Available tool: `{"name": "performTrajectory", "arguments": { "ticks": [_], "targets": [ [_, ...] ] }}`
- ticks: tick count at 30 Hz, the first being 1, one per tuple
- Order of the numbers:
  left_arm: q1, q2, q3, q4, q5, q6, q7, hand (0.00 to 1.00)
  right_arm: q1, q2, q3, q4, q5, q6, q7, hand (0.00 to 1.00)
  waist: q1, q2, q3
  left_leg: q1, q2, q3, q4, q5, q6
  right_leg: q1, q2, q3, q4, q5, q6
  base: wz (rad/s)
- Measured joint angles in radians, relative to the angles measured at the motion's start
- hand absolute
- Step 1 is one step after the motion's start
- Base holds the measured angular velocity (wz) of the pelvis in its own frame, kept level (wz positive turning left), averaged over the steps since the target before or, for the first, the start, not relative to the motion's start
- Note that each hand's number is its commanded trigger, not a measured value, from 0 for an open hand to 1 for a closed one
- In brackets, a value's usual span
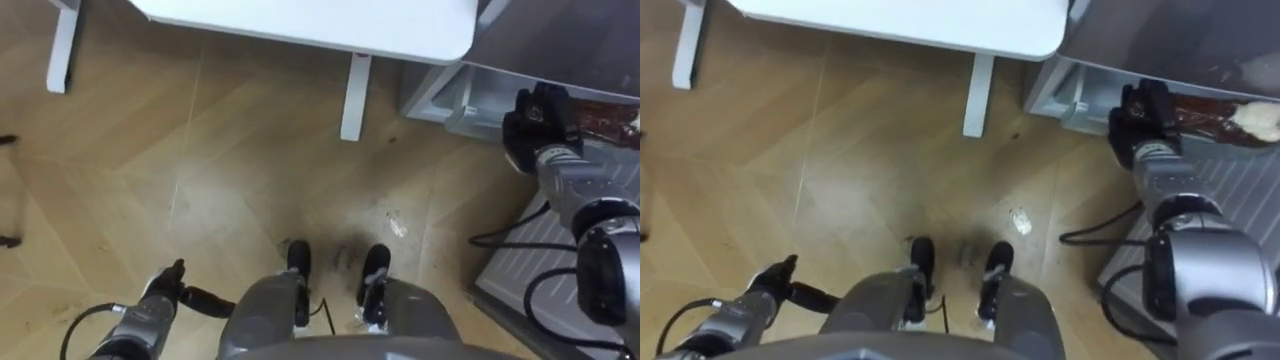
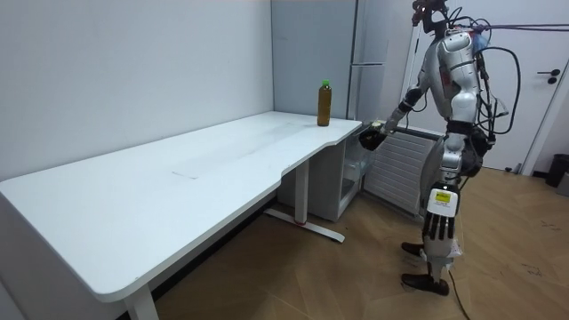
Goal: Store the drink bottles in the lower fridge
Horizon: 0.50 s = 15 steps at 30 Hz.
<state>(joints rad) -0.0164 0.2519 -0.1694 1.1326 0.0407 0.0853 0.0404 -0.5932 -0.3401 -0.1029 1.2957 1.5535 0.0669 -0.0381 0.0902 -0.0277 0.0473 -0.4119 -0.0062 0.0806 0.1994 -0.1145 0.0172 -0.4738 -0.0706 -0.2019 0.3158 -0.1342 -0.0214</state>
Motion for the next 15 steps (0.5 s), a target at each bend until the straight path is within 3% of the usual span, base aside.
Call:
{"name": "performTrajectory", "arguments": {
  "ticks": [3, 12, 14, 15],
  "targets": [
    [-0.004, 0.000, 0.002, 0.000, 0.007, 0.000, 0.001, 0.00, -0.058, -0.017, -0.043, 0.000, -0.009, 0.000, -0.031, 1.00, -0.006, 0.000, 0.0000, -0.052, -0.008, 0.013, 0.004, 0.012, 0.009, -0.059, -0.016, 0.000, 0.021, -0.001, 0.001, 0.03],
    [-0.004, -0.001, 0.000, 0.016, 0.008, 0.025, 0.000, 0.00, -0.099, -0.034, -0.077, -0.003, -0.010, -0.001, -0.093, 1.00, -0.002, 0.001, 0.0004, -0.112, -0.011, 0.030, 0.033, 0.025, 0.019, -0.117, -0.037, -0.013, 0.064, -0.001, 0.002, 0.07],
    [-0.004, -0.004, -0.001, 0.016, 0.010, 0.024, 0.003, 0.00, -0.112, -0.036, -0.077, -0.017, -0.011, -0.001, -0.096, 0.56, -0.001, 0.001, 0.0003, -0.136, -0.016, 0.032, 0.038, 0.034, 0.022, -0.148, -0.047, -0.006, 0.083, -0.001, 0.002, 0.00],
    [-0.004, -0.005, -0.001, 0.016, 0.011, 0.024, 0.005, 0.00, -0.115, -0.038, -0.076, -0.022, -0.012, -0.001, -0.100, 0.00, 0.000, 0.001, 0.0003, -0.141, -0.017, 0.032, 0.038, 0.037, 0.022, -0.156, -0.050, -0.004, 0.087, -0.001, 0.002, 0.04]
  ]
}}
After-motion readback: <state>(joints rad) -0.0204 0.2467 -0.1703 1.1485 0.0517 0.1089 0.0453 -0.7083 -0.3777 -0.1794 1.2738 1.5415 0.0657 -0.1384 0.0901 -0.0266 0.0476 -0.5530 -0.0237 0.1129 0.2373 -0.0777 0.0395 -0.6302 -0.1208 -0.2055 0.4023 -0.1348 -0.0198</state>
